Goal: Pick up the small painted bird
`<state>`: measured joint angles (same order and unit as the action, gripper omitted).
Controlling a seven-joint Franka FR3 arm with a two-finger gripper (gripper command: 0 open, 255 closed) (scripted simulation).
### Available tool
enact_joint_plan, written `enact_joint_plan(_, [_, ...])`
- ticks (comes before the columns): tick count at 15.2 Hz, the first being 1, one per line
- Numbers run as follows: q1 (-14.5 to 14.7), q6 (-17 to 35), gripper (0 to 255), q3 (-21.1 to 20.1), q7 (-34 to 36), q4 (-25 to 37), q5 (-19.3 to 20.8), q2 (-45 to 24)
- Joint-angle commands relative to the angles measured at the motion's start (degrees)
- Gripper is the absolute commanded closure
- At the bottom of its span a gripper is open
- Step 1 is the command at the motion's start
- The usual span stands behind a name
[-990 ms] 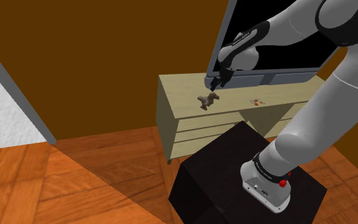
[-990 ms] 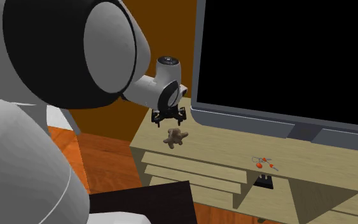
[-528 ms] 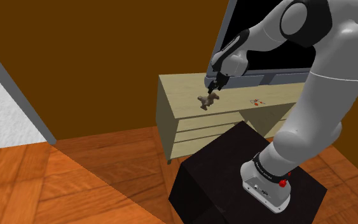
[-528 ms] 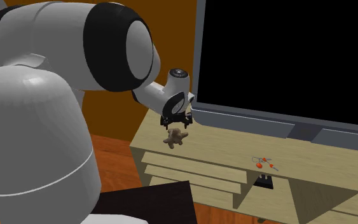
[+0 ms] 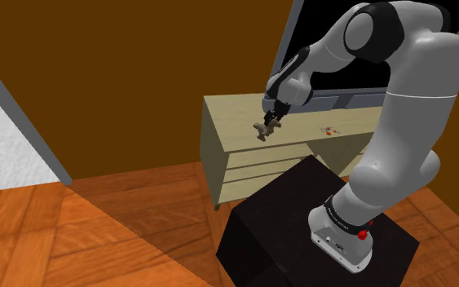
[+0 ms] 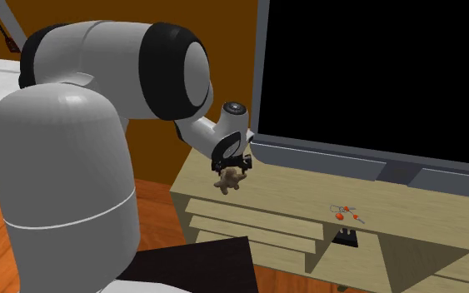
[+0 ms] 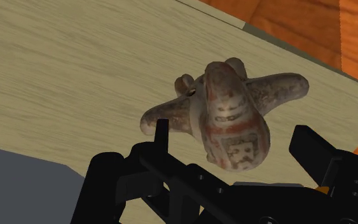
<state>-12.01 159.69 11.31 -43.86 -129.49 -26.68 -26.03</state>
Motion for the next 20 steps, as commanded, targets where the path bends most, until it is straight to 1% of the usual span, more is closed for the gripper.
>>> enact_joint_plan(1, [0.0,0.2,255,-0.2,0.0,0.3,-0.2,-0.4])
enact_joint_plan(10, [-0.1,0.2,255,-0.1,-0.2,0.1,-0.2,-0.2])
enact_joint_plan(20, [3.1,-5.5,255,4.1,4.4,-1.4,5.3,7.1])
